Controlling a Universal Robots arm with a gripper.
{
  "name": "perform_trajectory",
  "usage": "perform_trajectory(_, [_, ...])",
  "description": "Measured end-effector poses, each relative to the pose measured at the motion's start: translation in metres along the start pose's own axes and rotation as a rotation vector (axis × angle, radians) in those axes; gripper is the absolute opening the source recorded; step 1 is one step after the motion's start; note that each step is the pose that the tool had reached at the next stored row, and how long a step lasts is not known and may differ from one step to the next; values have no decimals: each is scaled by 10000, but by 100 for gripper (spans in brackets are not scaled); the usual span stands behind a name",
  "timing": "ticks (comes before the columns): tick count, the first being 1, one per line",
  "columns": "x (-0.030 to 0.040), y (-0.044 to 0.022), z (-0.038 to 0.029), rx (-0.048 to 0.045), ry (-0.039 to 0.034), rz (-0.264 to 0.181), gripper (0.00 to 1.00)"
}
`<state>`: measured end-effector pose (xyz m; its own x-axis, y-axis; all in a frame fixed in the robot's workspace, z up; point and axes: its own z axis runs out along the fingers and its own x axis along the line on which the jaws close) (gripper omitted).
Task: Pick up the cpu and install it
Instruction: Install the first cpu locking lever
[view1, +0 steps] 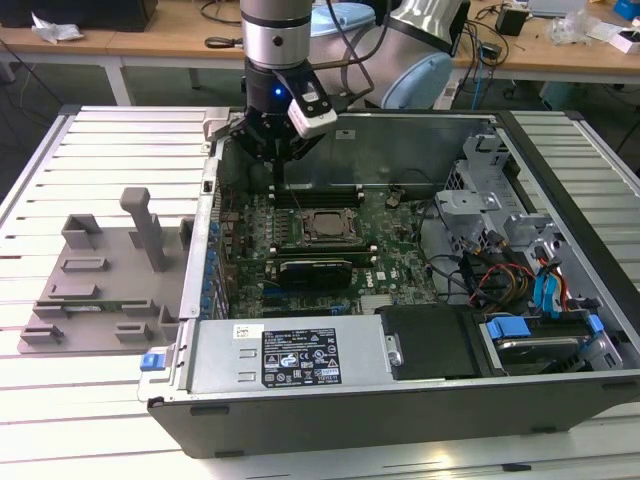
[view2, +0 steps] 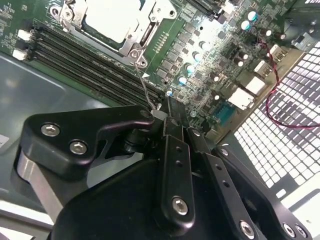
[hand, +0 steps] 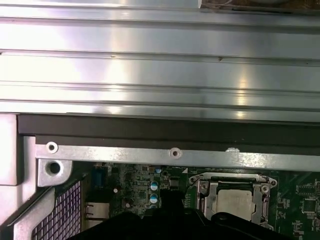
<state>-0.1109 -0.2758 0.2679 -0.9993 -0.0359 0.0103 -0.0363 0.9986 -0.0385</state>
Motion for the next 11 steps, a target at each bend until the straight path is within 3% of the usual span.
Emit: perform_trajectory(11, [-45,3,29,1,0,-9,11])
